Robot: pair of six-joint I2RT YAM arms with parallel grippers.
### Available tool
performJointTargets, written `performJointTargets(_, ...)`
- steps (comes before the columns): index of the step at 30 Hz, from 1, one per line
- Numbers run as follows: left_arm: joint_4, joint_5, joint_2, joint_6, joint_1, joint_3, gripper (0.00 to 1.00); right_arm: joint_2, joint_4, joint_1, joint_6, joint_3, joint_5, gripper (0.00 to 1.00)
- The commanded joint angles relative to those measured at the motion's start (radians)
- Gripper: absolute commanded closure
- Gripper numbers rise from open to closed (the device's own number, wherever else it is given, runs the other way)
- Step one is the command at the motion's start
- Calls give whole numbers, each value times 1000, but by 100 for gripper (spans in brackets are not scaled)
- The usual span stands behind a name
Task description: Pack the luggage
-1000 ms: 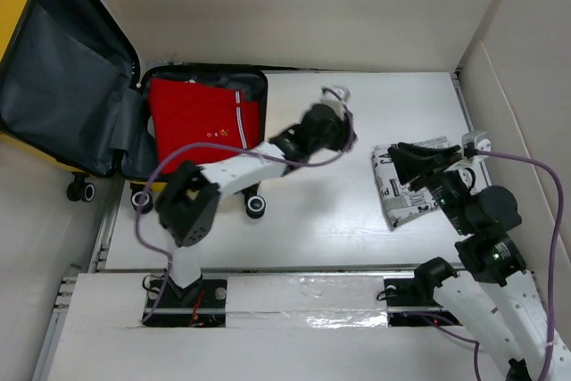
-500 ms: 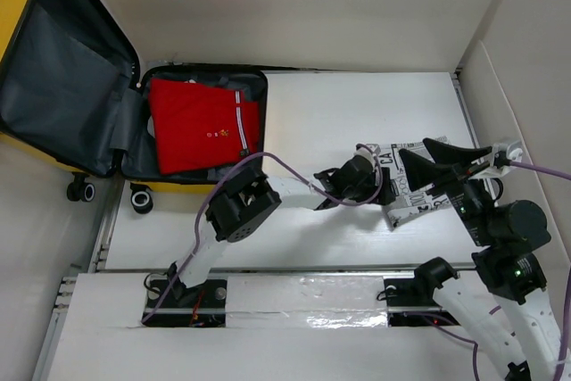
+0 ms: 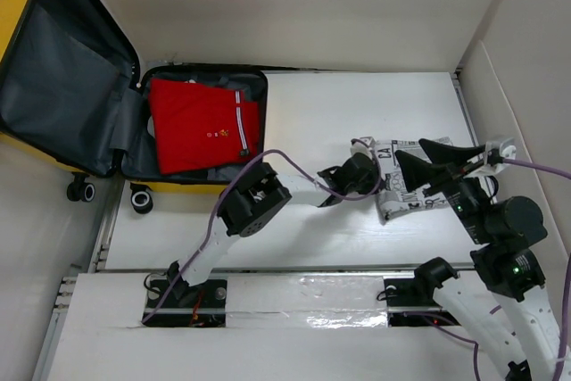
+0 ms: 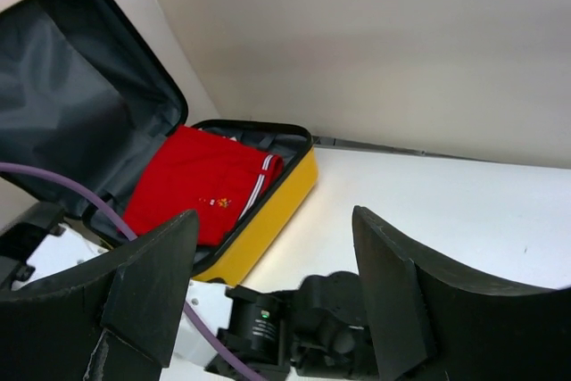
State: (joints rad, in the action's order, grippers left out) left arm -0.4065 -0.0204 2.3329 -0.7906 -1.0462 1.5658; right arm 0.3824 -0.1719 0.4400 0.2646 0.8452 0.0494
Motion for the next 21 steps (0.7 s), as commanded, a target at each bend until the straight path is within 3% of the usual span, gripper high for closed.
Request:
performJointTargets(1, -20, -78, -156, 24, 86, -165, 100, 39, 17, 6, -30, 5, 49, 25)
performJointTargets(5, -86, -127, -317, 47, 126, -384, 100, 84, 38, 6, -33, -29, 79, 24)
performJointTargets(6, -97, -134, -343, 48, 126, -459, 90, 88, 48, 6, -31, -37, 81, 24)
performJointTargets(9, -120, -90, -395, 59, 135, -521, 39, 111, 86, 6, -22, -66, 92, 19)
performJointTargets(13, -84, -24, -347, 70, 135, -497, 32, 147, 115, 6, -16, -75, 113, 19)
performJointTargets(21, -45, 94, -149, 64, 198, -287, 37, 154, 127, 6, -10, -75, 104, 19)
